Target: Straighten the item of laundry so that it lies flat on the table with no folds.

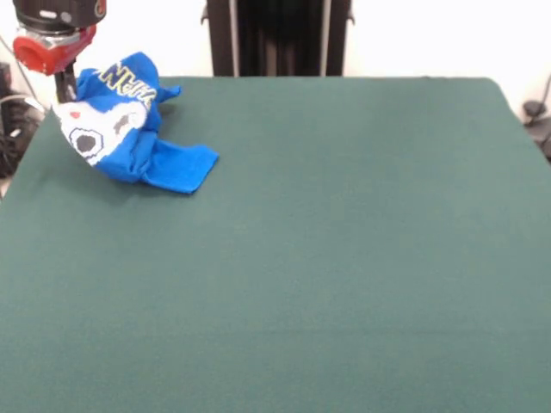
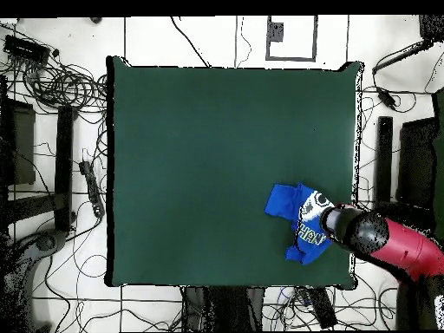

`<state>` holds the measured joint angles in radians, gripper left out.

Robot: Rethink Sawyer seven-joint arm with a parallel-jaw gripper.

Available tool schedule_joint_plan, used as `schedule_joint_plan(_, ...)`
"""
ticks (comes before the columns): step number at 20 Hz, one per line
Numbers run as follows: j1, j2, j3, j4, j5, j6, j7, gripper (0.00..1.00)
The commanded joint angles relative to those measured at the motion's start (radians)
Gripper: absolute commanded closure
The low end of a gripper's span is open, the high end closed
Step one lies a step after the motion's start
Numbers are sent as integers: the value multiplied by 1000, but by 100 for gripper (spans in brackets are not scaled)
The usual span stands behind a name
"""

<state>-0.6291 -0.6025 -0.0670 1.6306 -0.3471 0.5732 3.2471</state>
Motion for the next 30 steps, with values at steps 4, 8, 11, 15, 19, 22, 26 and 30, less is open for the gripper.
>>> schedule_joint_plan(4, 56, -57, 104, -53, 34, 233, -188, 100)
schedule_joint_plan(8, 38, -136, 126, -52, 59, 355, -240, 100)
schedule_joint_plan(11, 54, -209, 139, -77, 66, 503, -276, 100)
schedule_joint_plan(15, 53, -271, 164, -104, 107, 659, -264, 100)
schedule_joint_plan(19, 40, -303, 172, -103, 123, 673, -263, 100)
schedule_joint_plan(22, 31, -297, 177, -122, 121, 694, -279, 100)
schedule_joint_plan(26, 35, -275, 188, -127, 117, 657, -271, 100)
schedule_joint_plan(30, 64, -174, 195, -128, 67, 463, -185, 100)
